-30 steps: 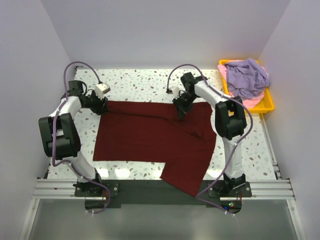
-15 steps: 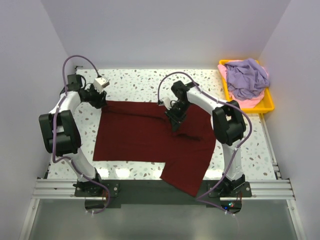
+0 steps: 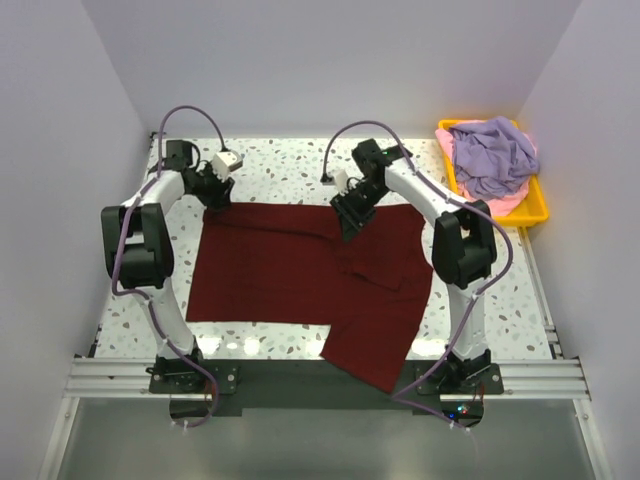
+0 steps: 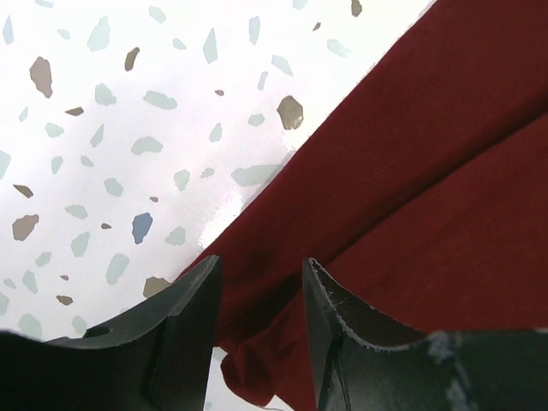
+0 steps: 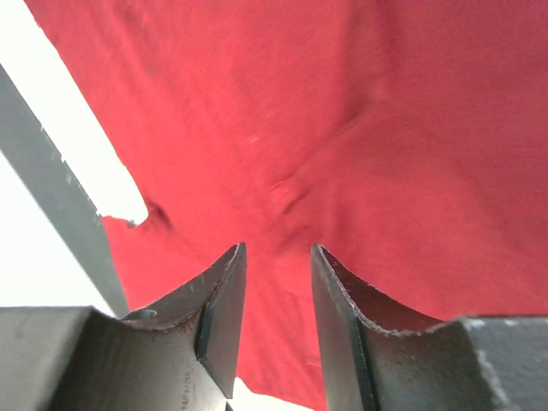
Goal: Fold and stack the t-shirts
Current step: Fold the tshirt
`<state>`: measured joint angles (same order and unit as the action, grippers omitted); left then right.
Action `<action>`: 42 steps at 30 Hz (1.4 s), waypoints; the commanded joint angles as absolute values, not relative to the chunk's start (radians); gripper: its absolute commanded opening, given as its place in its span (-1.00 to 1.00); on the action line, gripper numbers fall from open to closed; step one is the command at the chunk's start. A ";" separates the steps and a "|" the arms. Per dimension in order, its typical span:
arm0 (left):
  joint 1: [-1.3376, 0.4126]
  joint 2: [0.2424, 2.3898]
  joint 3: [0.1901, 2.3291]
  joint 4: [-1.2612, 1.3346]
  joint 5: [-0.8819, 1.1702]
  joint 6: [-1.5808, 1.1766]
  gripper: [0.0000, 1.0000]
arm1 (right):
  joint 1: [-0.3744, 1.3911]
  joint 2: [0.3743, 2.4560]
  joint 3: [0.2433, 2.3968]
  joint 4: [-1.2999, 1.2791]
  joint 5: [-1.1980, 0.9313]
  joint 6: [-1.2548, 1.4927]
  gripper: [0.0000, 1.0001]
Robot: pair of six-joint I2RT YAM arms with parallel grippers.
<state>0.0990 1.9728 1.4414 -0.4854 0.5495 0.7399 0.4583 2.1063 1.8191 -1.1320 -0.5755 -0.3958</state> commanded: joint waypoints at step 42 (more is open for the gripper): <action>0.149 1.935 1.321 -0.600 0.244 0.739 -0.14 | 0.437 2.062 1.818 -1.031 -0.572 -0.204 0.13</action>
<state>0.1394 1.9564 1.3399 -0.6426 0.3401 0.7769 0.4763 2.2478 1.8404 -0.9092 -0.5426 -0.1570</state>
